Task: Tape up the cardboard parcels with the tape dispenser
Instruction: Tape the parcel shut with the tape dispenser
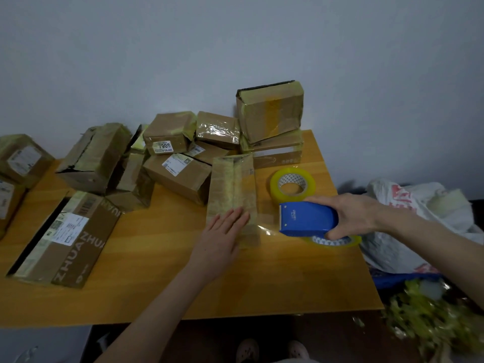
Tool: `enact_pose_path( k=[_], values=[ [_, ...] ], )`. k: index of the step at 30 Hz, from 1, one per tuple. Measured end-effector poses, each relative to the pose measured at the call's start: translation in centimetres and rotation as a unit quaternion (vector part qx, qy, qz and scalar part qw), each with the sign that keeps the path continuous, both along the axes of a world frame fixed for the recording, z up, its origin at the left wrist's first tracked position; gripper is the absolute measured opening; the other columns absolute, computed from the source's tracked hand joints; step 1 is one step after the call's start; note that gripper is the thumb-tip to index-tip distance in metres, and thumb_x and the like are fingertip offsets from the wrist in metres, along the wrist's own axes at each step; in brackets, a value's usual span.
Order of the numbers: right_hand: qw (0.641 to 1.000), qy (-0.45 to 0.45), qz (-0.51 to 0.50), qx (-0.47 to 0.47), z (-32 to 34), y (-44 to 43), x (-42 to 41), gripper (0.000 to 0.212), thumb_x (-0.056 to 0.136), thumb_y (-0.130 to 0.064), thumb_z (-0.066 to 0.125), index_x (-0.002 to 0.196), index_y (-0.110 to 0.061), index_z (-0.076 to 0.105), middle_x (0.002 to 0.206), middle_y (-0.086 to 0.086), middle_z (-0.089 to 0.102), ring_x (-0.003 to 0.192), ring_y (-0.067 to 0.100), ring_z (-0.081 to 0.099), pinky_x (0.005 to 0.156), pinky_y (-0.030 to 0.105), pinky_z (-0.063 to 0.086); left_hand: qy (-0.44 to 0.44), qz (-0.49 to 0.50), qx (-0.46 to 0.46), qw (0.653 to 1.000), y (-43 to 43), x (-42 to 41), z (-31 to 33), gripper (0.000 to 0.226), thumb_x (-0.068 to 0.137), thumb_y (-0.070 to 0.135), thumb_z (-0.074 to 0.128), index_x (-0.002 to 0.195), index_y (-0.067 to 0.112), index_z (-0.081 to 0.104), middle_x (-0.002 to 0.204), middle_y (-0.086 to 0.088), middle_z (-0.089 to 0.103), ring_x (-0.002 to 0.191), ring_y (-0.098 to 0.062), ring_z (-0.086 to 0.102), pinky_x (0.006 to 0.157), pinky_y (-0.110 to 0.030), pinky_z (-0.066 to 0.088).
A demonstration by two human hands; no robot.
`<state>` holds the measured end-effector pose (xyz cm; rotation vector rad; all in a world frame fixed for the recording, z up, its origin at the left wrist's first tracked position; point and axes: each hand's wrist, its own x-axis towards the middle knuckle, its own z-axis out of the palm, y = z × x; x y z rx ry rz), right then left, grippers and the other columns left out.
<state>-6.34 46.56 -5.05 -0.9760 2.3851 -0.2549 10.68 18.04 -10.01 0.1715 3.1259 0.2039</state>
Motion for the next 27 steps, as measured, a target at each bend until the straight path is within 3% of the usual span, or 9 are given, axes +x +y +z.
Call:
enact_pose_path(
  k=[4,10,13,16,20,27],
  values=[
    [0.995,0.064,0.064,0.047,-0.5,-3.2,1.0,0.083,0.072,-0.055,0.066,0.143,-0.054,0.022,0.097,-0.020,0.050,0.088,0.009,0.049,0.065,0.025,0.043,-0.001,-0.001,0.007,1.000,0.1,0.0,0.0,0.074,0.094,0.022,0.047,0.148,0.033,-0.002,0.156,0.011,-0.006,0.143,-0.006,-0.009,0.117,-0.028,-0.009],
    [0.991,0.036,0.081,0.103,-0.2,-6.6,0.5,0.087,0.063,-0.060,0.062,0.140,-0.055,0.021,0.094,-0.016,0.051,0.087,0.016,0.053,0.075,0.035,0.053,-0.007,0.000,-0.007,1.000,0.2,-0.1,-0.3,0.075,0.095,0.025,0.044,0.145,0.038,-0.011,0.155,0.012,-0.012,0.144,-0.005,-0.011,0.119,-0.030,-0.007],
    [0.991,0.011,0.078,0.111,0.5,-7.8,-0.1,0.088,0.062,-0.055,0.064,0.140,-0.055,0.025,0.088,-0.020,0.047,0.075,0.007,0.050,0.065,0.029,0.048,-0.010,0.000,-0.005,1.000,0.1,-0.1,-0.2,0.075,0.094,0.024,0.045,0.145,0.038,-0.010,0.156,0.010,-0.010,0.144,-0.006,-0.010,0.120,-0.032,-0.004],
    [0.991,-0.028,0.064,0.115,1.1,-8.4,-0.4,0.086,0.064,-0.050,0.068,0.141,-0.052,0.030,0.093,-0.020,0.045,0.076,0.003,0.047,0.062,0.027,0.043,-0.007,0.000,-0.005,1.000,0.1,-0.1,-0.1,0.075,0.095,0.025,0.044,0.145,0.038,-0.009,0.157,0.010,-0.009,0.145,-0.008,-0.009,0.120,-0.032,-0.005],
    [0.988,-0.065,0.041,0.137,1.9,-8.7,0.2,0.084,0.067,-0.046,0.070,0.142,-0.047,0.033,0.112,-0.008,0.048,0.092,0.017,0.053,0.075,0.033,0.052,-0.003,-0.005,-0.005,1.000,0.1,0.0,-0.1,0.075,0.095,0.025,0.044,0.147,0.037,-0.007,0.155,0.012,-0.011,0.143,-0.006,-0.013,0.117,-0.029,-0.010],
    [0.984,0.006,0.079,0.162,2.7,-8.7,1.2,0.081,0.071,-0.050,0.066,0.143,-0.047,0.029,0.107,-0.008,0.048,0.081,0.015,0.050,0.061,0.028,0.043,-0.008,-0.019,-0.007,1.000,-0.1,0.1,0.0,0.075,0.096,0.025,0.045,0.144,0.039,-0.011,0.153,0.014,-0.014,0.143,-0.006,-0.014,0.115,-0.026,-0.012]
  ],
)
